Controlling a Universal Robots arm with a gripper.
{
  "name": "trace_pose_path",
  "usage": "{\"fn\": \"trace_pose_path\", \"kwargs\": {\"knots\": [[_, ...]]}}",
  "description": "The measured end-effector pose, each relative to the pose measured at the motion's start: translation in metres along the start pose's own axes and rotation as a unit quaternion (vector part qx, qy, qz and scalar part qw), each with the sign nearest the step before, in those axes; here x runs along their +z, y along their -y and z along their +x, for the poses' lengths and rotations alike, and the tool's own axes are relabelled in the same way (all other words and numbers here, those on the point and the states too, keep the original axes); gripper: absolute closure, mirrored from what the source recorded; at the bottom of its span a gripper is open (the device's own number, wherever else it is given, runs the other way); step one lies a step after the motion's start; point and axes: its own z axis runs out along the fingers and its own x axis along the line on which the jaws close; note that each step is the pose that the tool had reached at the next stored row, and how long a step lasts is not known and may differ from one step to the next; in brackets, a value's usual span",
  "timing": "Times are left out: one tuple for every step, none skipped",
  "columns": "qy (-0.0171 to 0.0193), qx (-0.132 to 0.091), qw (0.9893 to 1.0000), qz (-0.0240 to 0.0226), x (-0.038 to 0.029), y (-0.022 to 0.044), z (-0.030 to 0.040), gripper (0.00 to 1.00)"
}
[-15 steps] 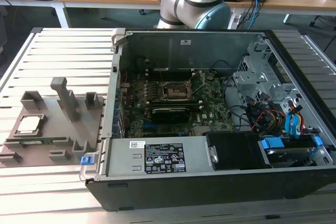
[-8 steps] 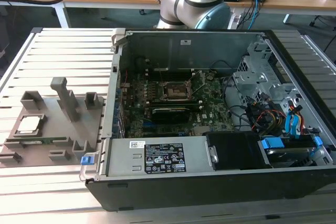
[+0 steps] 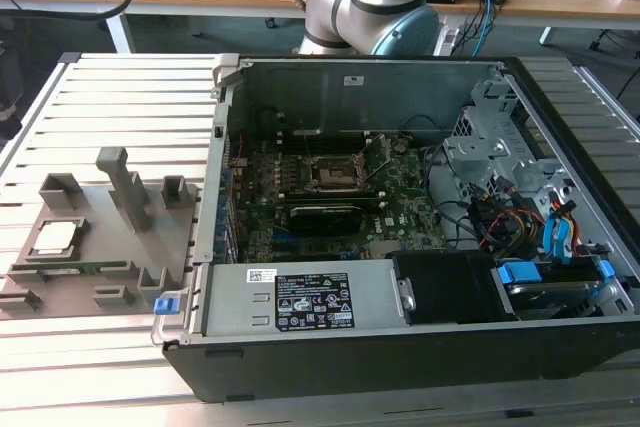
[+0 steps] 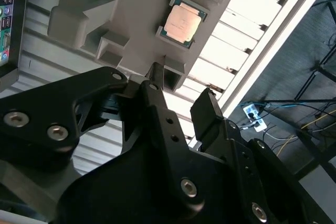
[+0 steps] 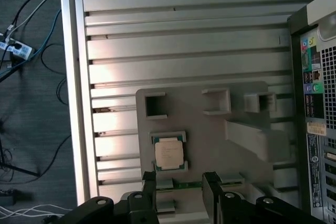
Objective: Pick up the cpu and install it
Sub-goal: 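Pick up the cpu and move it towards the insertion slot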
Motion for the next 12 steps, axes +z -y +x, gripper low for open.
{"fn": "trace_pose_path", "kwargs": {"knots": [[0.0000,0.000,1.0000,0.0000,0.0007,0.0000,0.0000,0.52],[0.0000,0.000,1.0000,0.0000,0.0013,0.0000,0.0000,0.52],[0.0000,0.000,1.0000,0.0000,0.0028,0.0000,0.0001,0.52],[0.0000,0.000,1.0000,0.0000,0.0034,0.0000,0.0001,0.52],[0.0000,0.000,1.0000,0.0000,0.0040,0.0000,0.0001,0.52],[0.0000,0.000,1.0000,0.0000,0.0050,0.0000,0.0001,0.52],[0.0000,0.000,1.0000,0.0000,0.0059,0.0000,0.0002,0.52],[0.0000,0.000,1.0000,0.0000,0.0068,0.0000,0.0002,0.52],[0.0000,0.000,1.0000,0.0000,0.0080,0.0000,0.0002,0.52],[0.0000,0.000,1.0000,0.0000,0.0089,0.0000,0.0003,0.52],[0.0000,0.000,1.0000,0.0000,0.0109,0.0000,0.0003,0.52],[0.0000,0.000,1.0000,0.0000,0.0120,0.0000,0.0004,0.52]]}}
